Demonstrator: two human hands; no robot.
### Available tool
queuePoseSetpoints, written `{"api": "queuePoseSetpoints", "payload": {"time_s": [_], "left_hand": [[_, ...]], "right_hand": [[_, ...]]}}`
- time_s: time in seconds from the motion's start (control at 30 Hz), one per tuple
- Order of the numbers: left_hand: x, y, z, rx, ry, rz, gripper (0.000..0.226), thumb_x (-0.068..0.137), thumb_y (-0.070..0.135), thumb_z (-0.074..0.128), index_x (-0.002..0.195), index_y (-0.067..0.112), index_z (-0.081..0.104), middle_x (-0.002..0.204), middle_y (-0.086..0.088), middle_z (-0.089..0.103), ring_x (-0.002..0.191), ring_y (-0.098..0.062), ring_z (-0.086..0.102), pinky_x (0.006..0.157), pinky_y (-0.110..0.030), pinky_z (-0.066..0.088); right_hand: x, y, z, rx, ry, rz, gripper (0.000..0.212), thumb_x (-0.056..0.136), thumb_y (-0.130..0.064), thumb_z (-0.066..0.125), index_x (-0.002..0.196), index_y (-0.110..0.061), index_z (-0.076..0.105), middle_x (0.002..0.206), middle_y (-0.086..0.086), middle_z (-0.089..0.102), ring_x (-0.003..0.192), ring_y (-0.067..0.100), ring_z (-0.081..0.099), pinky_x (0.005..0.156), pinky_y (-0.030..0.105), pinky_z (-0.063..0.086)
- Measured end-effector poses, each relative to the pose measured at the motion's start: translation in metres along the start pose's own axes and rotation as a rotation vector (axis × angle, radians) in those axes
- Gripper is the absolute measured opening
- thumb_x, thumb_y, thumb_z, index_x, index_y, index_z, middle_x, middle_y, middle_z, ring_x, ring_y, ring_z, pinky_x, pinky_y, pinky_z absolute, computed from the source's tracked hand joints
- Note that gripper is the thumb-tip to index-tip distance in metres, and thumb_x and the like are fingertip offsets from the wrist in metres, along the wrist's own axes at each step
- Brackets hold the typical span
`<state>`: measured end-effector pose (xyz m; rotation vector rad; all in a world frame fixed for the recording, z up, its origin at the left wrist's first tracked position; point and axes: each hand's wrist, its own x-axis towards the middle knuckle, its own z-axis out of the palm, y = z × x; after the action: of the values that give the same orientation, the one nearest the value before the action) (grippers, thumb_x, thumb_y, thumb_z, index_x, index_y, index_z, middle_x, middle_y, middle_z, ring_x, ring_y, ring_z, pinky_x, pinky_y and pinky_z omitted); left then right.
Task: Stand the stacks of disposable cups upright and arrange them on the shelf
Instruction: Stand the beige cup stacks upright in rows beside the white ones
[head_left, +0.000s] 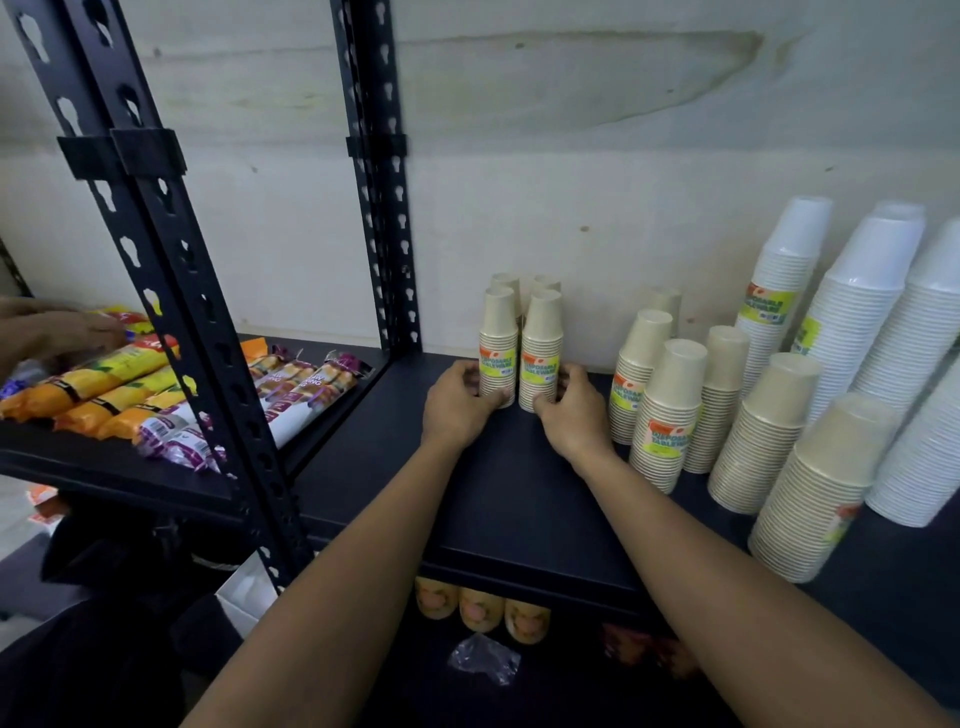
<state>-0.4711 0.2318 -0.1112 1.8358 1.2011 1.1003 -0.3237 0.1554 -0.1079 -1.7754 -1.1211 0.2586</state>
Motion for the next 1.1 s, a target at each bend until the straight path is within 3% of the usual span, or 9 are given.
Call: {"api": "queuePoseSetpoints", "payload": {"time_s": [0.33,0.77,0.87,1.0,1.1], "left_hand": [[-0.003,0.003,-0.002,0.040,-0.043,-0.003,0.062,0.078,0.041,0.086,0.131,0.027,0.058,0.110,0.019,0.065,0.102,-0.003,0.064,0.093,-0.027,0.051],[-0.011,0.007,-0.003,0.052,-0.063,0.018,0.068,0.081,0.036,0.084,0.140,0.021,0.054,0.130,0.007,0.066,0.112,-0.008,0.061,0.099,-0.030,0.050],[-0.014,0.013,-0.007,0.031,-0.048,0.015,0.070,0.080,0.032,0.085,0.140,0.016,0.054,0.127,0.002,0.065,0.109,-0.010,0.062,0.092,-0.025,0.049],[-0.026,0.027,-0.013,0.015,0.033,0.020,0.065,0.083,0.029,0.083,0.139,0.014,0.053,0.124,-0.001,0.058,0.100,-0.009,0.061,0.088,-0.026,0.051],[-0.049,0.039,-0.012,-0.011,0.053,0.060,0.056,0.084,0.033,0.080,0.133,0.018,0.057,0.118,0.000,0.061,0.096,-0.007,0.065,0.083,-0.023,0.053]], "right_hand": [[-0.004,-0.002,-0.004,0.005,0.000,-0.019,0.050,0.088,-0.024,0.075,0.133,-0.016,0.055,0.131,0.004,0.063,0.120,0.020,0.061,0.102,0.042,0.053],[-0.010,-0.008,-0.011,0.062,-0.053,0.034,0.059,0.086,-0.027,0.079,0.137,-0.013,0.052,0.134,0.004,0.064,0.123,0.022,0.062,0.104,0.042,0.052],[-0.018,-0.012,-0.019,0.065,-0.101,0.039,0.069,0.087,-0.033,0.078,0.145,-0.013,0.046,0.140,0.006,0.060,0.130,0.025,0.058,0.105,0.039,0.049],[-0.042,-0.012,-0.031,0.027,-0.149,0.040,0.099,0.088,-0.048,0.074,0.160,-0.009,0.021,0.160,0.009,0.040,0.146,0.025,0.041,0.116,0.038,0.039],[-0.069,-0.010,-0.045,0.041,-0.144,-0.014,0.102,0.084,-0.055,0.075,0.161,-0.014,0.023,0.159,0.007,0.042,0.146,0.020,0.041,0.117,0.040,0.039]]}}
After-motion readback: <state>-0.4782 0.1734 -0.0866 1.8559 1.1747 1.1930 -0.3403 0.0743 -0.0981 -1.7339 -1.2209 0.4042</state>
